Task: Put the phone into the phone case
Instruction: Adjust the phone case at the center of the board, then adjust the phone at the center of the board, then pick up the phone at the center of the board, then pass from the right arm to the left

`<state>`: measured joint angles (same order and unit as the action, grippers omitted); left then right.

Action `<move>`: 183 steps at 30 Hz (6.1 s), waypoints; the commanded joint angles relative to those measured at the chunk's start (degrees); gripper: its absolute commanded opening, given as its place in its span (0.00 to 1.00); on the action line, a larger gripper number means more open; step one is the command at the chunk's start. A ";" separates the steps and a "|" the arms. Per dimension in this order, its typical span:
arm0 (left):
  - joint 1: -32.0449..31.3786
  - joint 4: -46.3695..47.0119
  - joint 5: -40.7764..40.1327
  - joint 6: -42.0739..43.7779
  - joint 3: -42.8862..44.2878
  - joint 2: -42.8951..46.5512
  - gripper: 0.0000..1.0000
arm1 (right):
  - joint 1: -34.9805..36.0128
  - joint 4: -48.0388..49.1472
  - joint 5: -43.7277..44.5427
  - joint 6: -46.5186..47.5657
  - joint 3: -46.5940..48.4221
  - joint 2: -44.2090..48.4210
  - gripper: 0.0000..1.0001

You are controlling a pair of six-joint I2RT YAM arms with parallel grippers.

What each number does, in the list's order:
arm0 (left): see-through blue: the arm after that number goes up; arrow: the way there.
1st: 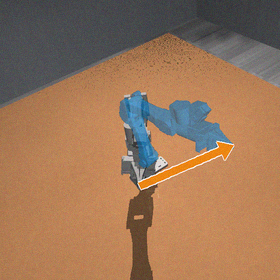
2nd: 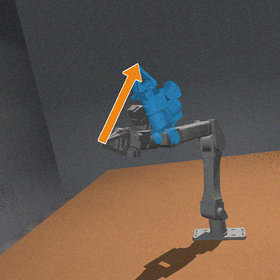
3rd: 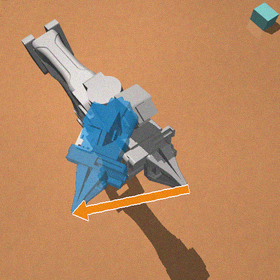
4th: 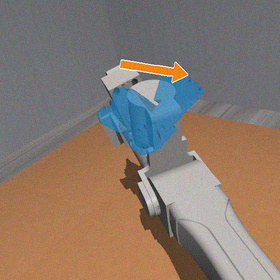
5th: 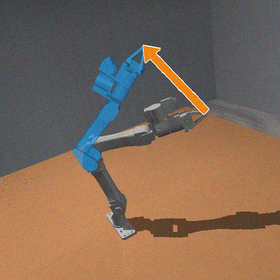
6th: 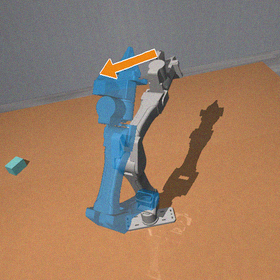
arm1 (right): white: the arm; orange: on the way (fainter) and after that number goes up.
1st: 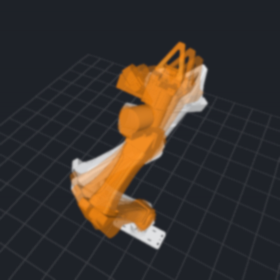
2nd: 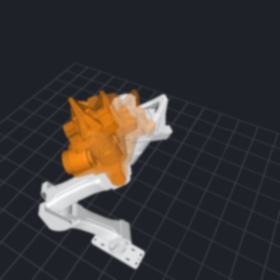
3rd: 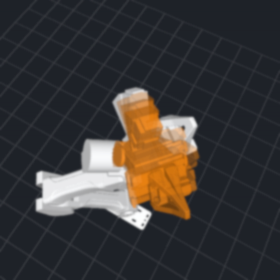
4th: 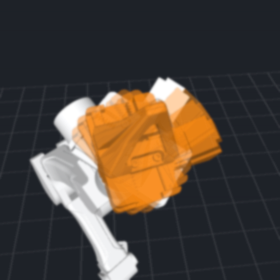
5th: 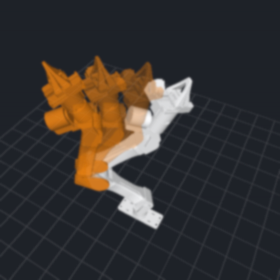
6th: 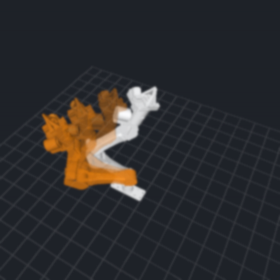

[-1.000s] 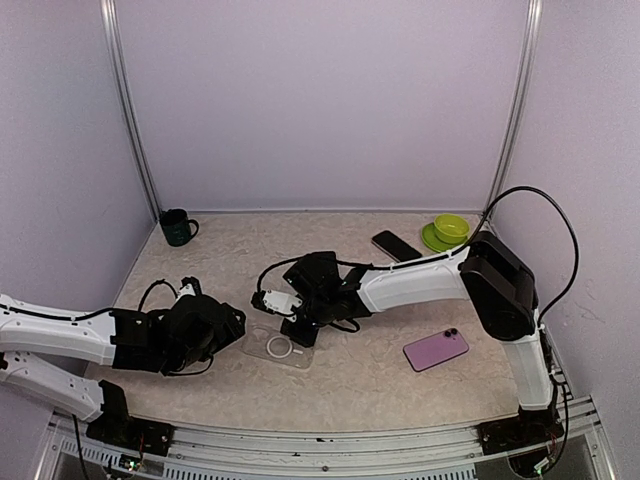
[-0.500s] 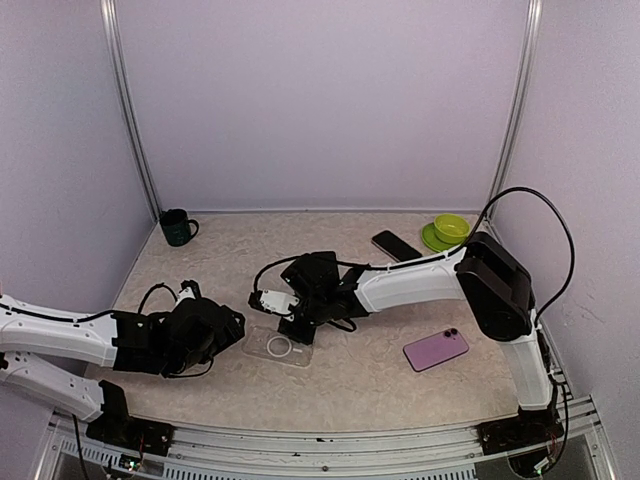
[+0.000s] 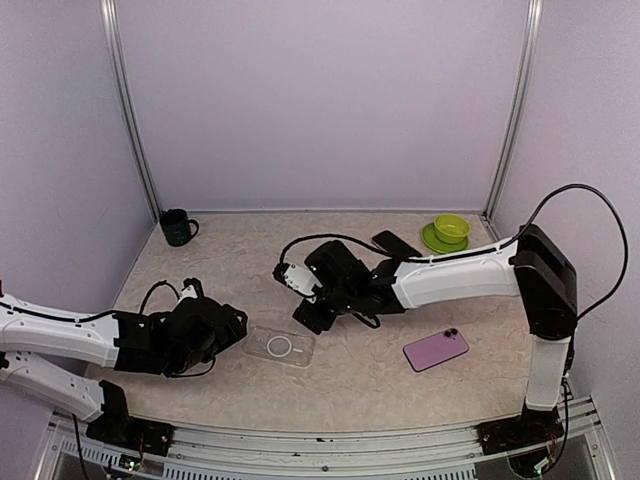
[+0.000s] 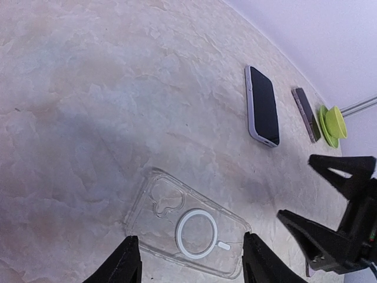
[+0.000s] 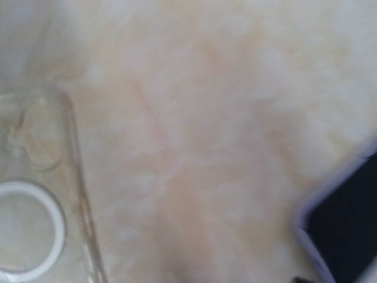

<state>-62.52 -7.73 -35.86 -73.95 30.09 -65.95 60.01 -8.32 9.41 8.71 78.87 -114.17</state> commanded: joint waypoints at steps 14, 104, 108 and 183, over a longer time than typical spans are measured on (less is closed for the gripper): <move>-3.02 7.02 0.04 15.69 11.55 -12.33 0.58 | 0.28 2.23 23.22 -23.87 -16.92 20.15 1.00; -3.76 25.30 18.49 33.35 28.81 -36.67 0.62 | -15.80 -13.09 11.35 -68.62 -31.47 14.36 1.00; -3.75 25.30 18.47 33.31 28.80 -36.79 0.62 | -15.80 -12.15 9.70 -64.65 -29.99 12.07 1.00; -1.06 26.16 30.24 28.38 30.98 -40.87 0.62 | -7.77 7.79 -1.30 -25.13 -41.52 29.13 0.55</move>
<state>-64.93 17.63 -10.33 -44.16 59.07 -104.77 50.41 -4.08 5.30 -17.74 37.74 -86.98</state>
